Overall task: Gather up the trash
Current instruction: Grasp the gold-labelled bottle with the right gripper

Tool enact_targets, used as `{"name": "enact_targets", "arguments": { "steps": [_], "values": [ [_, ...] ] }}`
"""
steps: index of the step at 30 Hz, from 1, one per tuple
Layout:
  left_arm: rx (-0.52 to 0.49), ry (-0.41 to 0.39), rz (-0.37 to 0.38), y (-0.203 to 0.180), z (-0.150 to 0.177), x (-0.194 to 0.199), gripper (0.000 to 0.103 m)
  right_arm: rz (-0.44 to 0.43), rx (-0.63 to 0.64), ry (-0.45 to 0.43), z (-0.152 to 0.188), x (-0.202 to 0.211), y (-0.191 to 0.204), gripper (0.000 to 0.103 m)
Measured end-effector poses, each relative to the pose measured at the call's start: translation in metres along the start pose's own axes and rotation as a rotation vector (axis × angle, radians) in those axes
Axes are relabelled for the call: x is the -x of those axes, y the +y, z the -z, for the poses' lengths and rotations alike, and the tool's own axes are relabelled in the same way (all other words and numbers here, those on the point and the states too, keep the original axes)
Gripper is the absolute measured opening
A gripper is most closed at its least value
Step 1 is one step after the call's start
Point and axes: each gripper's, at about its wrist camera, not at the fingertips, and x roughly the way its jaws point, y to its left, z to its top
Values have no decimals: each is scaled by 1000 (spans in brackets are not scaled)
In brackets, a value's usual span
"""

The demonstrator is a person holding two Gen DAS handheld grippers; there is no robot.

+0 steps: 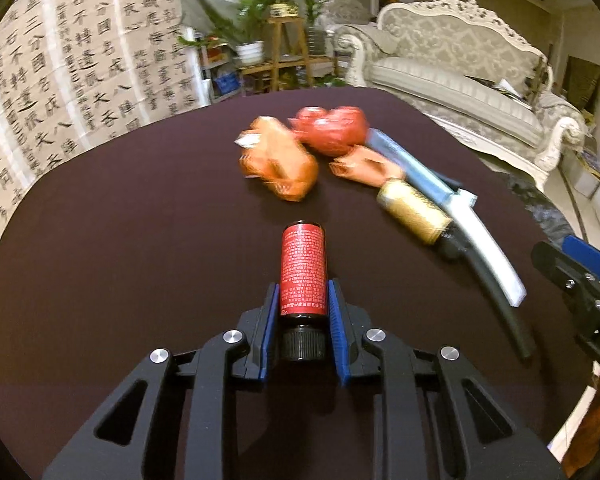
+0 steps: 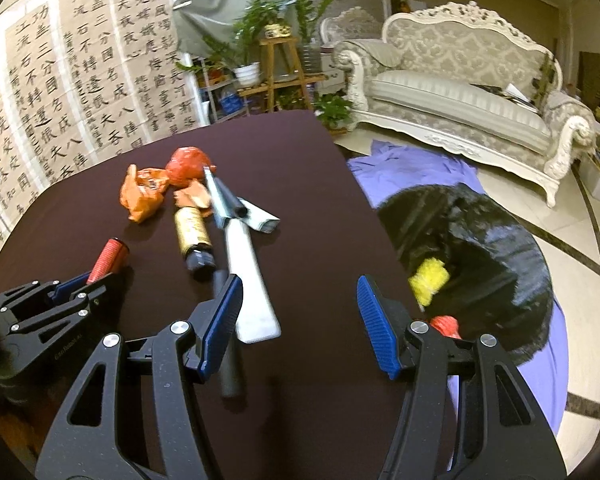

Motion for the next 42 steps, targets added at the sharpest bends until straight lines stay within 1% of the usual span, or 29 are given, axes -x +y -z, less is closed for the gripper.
{"name": "enact_targets", "arguments": {
  "steps": [4,9,12,15,18,23,25,26,34,38,42],
  "values": [
    [39,4,-47,27,-3,-2,25,-33,35,9,-9,-9,18,58],
    [90,14,-97,63,-6,-9,25,-74,88,24,-21,-23,46,55],
    [108,19,-111,77,-8,-12,25,-90,114,43,-25,-33,58,48],
    [126,23,-110,86,-9,-14,25,-97,128,69,-29,-44,67,47],
    [135,26,-99,90,-11,-16,25,-94,145,111,-31,-56,75,41],
    [140,20,-85,91,-11,-16,25,-88,161,142,-32,-66,82,37],
    [143,19,-80,92,-11,-16,25,-84,169,155,-32,-70,86,28],
    [145,18,-78,92,-10,-15,25,-85,170,162,-31,-72,87,26],
    [145,7,-78,95,-12,-14,25,-92,173,148,-28,-68,92,24],
    [141,-18,-70,94,-12,-8,25,-100,161,121,-25,-55,90,24],
    [130,-28,-45,82,-10,-2,25,-88,147,76,-22,-35,78,24]
  ]
}}
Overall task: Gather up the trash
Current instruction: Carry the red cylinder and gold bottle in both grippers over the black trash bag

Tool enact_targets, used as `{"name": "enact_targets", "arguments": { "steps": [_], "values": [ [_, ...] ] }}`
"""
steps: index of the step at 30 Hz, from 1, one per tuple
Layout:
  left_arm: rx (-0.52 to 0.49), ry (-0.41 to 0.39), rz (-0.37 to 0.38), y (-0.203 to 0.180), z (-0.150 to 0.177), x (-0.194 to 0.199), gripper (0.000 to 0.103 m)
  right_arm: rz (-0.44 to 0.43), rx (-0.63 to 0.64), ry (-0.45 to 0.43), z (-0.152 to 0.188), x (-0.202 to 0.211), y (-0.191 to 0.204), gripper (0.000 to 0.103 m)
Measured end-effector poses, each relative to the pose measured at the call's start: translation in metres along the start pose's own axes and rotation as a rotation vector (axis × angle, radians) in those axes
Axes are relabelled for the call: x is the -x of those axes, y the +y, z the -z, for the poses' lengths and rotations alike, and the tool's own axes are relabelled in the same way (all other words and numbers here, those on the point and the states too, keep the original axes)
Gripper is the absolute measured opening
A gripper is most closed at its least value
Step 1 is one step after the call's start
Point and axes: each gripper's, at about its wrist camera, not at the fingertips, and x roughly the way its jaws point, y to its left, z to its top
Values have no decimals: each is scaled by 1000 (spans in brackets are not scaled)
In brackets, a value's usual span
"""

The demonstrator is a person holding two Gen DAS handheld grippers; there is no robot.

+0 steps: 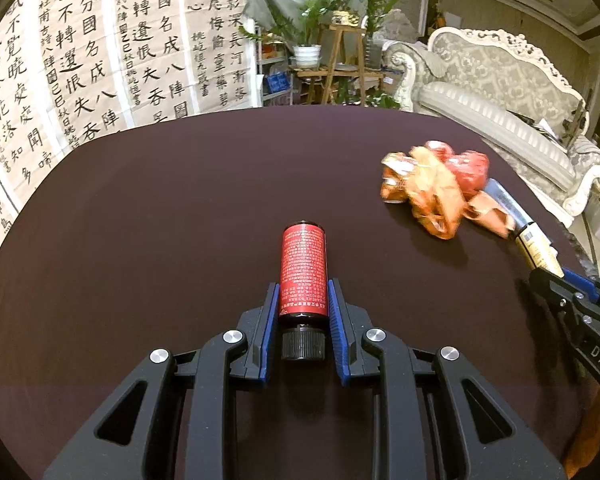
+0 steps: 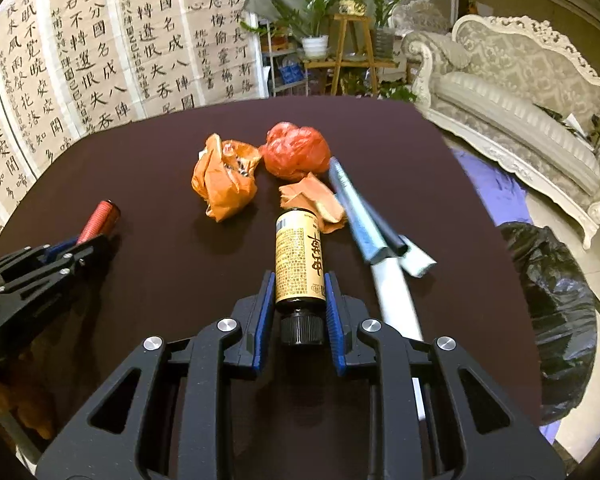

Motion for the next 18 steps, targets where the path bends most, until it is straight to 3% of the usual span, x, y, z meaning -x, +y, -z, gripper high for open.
{"name": "enact_targets", "arguments": {
  "steps": [9,18],
  "values": [
    [-58,-64,102,-49,-3,21,25,111,-105,-59,15,36,-55,24],
    [-167,-104,229,-128,-9,32,25,266,-218,-91,33,59,-124,24]
  ]
}}
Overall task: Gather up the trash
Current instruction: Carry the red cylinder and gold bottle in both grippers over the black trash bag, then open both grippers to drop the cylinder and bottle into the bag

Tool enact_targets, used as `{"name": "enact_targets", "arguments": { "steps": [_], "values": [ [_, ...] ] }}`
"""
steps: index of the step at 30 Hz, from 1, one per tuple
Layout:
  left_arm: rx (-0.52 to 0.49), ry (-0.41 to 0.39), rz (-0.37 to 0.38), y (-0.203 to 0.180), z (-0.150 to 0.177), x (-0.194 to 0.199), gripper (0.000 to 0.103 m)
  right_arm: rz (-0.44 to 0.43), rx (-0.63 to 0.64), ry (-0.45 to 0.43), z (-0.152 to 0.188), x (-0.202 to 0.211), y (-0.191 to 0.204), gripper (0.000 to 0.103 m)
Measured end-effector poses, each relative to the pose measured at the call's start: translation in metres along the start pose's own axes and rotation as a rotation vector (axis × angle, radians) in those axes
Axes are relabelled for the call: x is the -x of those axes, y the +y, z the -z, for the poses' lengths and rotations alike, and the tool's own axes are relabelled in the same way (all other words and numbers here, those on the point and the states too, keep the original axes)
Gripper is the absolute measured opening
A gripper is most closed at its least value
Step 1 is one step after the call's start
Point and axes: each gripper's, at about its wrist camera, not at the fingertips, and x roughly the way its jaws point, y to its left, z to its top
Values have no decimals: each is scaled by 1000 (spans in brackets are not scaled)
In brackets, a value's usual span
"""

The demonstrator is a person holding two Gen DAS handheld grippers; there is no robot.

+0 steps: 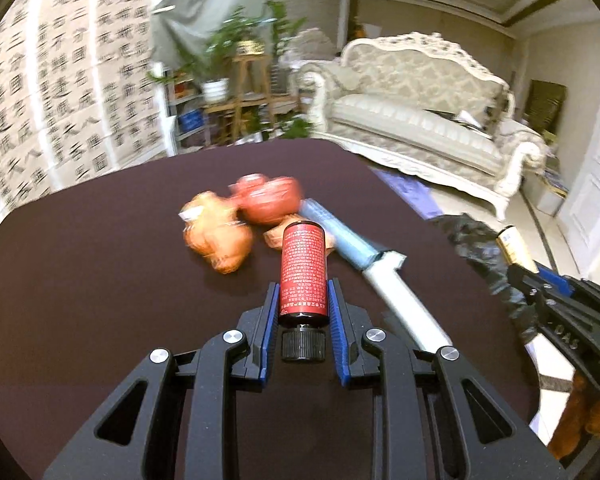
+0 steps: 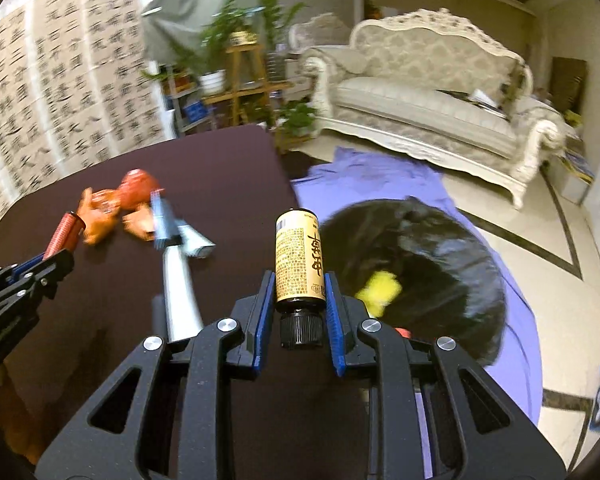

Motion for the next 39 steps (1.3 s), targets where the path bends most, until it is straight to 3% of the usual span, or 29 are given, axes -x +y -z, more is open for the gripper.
{"name": "enact_targets", "arguments": {
  "steps": [11,26,39],
  "values": [
    [-109,-1,79,-77,-20,-32,25,112,-72,-28,2,-12,-64,24],
    [-210,2,78,-143,-37,-77,25,111,-114,-38,-5,-38,-102,24],
    [-243,43,54,-162,-40,-110,28,117,-154,-13,-6,-60,-122,25]
  ]
}}
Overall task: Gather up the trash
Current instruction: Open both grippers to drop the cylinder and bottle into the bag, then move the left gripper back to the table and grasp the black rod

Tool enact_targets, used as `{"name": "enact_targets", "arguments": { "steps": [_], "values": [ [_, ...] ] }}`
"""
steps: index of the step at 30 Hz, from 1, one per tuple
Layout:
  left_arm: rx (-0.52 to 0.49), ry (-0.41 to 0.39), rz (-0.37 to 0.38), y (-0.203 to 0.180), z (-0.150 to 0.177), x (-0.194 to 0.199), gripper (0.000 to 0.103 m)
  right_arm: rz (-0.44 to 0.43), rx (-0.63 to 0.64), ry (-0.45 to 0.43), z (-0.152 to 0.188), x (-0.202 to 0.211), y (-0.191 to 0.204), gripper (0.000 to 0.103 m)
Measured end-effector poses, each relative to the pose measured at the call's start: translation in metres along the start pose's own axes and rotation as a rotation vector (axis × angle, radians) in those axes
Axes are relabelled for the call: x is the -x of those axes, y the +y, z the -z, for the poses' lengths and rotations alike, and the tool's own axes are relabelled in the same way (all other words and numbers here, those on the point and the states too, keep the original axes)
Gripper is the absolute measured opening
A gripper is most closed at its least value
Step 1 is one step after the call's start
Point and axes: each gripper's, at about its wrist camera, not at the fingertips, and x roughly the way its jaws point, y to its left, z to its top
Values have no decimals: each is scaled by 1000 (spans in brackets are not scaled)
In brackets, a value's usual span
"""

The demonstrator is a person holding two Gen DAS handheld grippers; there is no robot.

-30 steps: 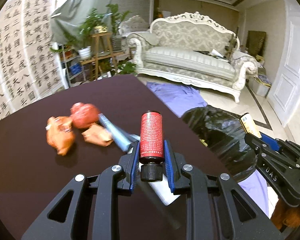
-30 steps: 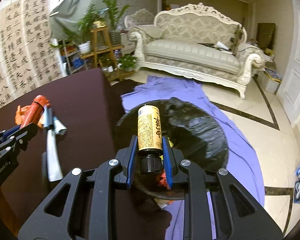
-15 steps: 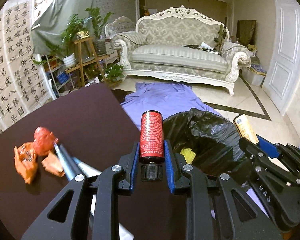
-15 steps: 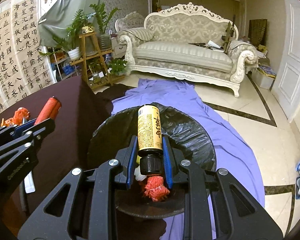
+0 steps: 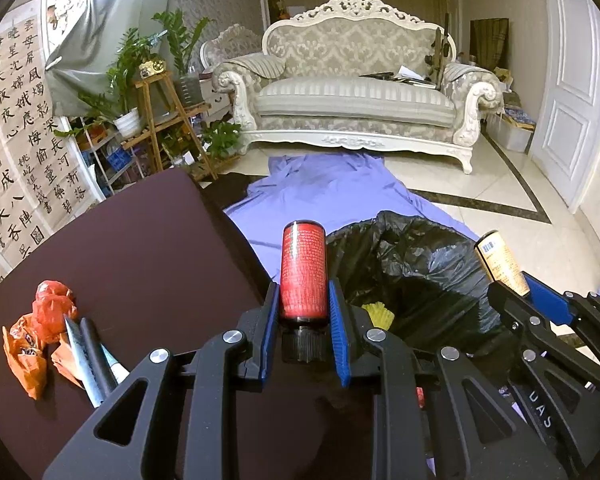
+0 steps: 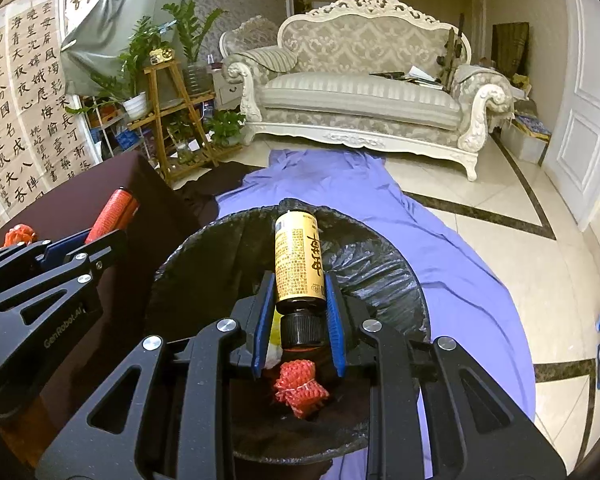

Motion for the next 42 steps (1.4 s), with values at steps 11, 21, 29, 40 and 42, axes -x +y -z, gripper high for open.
{"name": "enact_targets", "arguments": {
  "steps": [11,21,29,40,42],
  "values": [
    [36,-5,-19,11,3,14,60,6,5,5,6,5,7,36],
    [97,-11,-62,41,23,52,61,-39,35,21,20,25,30,42],
    [151,6,-114,66,55,76,61,-77,68,27,41,47,55,42],
    [199,57,-142,80,103,96,61,-107,74,28,62,70,65,43],
    [201,73,-142,80,108,93,61,-109,75,30,63,71,66,43]
  ]
}}
